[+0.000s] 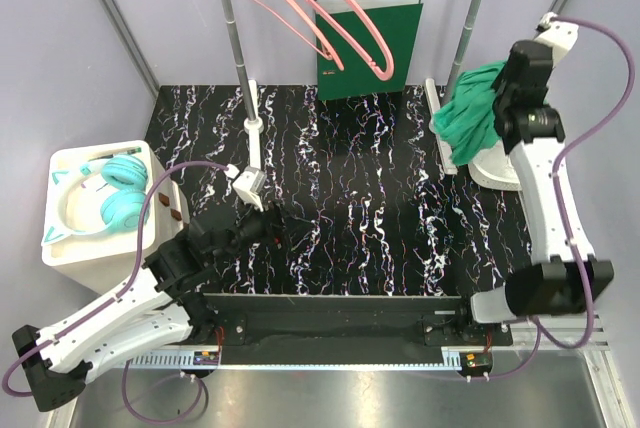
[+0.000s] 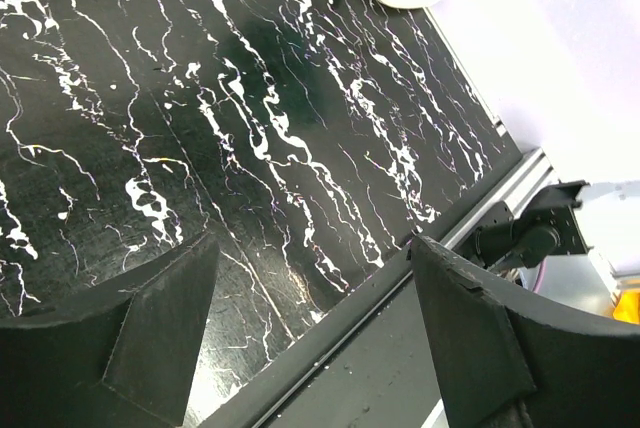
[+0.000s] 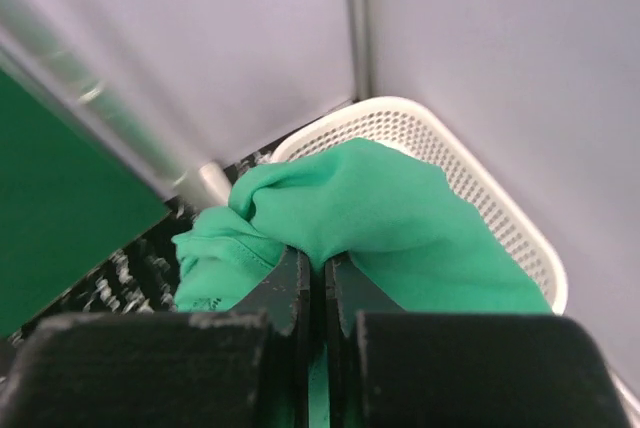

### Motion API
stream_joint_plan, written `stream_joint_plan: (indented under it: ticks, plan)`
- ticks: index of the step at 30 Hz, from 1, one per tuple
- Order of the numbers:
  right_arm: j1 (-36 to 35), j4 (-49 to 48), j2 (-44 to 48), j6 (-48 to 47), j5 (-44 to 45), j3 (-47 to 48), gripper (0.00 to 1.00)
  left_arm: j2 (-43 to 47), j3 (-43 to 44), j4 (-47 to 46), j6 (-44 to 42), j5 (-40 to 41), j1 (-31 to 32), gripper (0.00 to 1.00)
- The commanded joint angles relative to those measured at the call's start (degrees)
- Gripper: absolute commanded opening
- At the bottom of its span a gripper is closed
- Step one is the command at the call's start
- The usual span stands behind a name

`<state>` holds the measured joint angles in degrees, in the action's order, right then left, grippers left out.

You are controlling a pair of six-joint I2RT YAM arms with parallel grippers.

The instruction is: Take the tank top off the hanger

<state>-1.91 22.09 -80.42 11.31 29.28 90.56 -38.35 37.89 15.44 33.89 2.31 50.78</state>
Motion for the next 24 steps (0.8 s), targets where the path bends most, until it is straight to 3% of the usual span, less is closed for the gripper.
stream_joint_plan:
  ticks: [1, 4, 10, 18, 19, 21, 23, 24]
  plan:
    - [6.82, -4.42, -8.23, -4.28, -2.2, 9.09, 0.0, -0.15, 3.94, -0.33, -2.69, -1.95, 0.19, 0.81]
    - [11.03, -4.77, -13.24, -3.67, -4.83, 12.26, 0.0, -0.58, 5.35, 1.17, -3.91, -1.95, 0.19, 0.81]
    - [12.72, -6.53, -22.56, -5.86, -8.35, 13.59, 0.0, -1.99, 7.11, 2.66, -5.33, -1.95, 0.19, 0.82]
    - [12.72, -6.27, -29.43, 4.85, -22.93, 6.04, 0.01, -4.19, 6.85, 1.35, -3.66, -1.95, 0.19, 0.82]
    - [12.72, -5.83, -29.96, 5.9, -23.82, 5.68, 0.04, -4.28, 6.76, 1.17, -3.39, -3.09, 0.19, 0.82]
    - [12.72, -2.15, -31.19, 7.41, -24.27, 6.37, 0.22, -4.54, 6.76, 0.56, -2.69, -3.8, 0.19, 0.82]
    - [12.72, 3.02, -31.11, 8.9, -22.34, 6.73, 0.44, -4.81, 6.85, 0.29, -2.25, -4.06, 0.1, 0.82]
    - [12.81, 4.53, -30.33, 8.99, -20.68, 6.82, 0.63, -5.07, 6.76, 0.12, -1.73, -4.15, 0.1, 0.82]
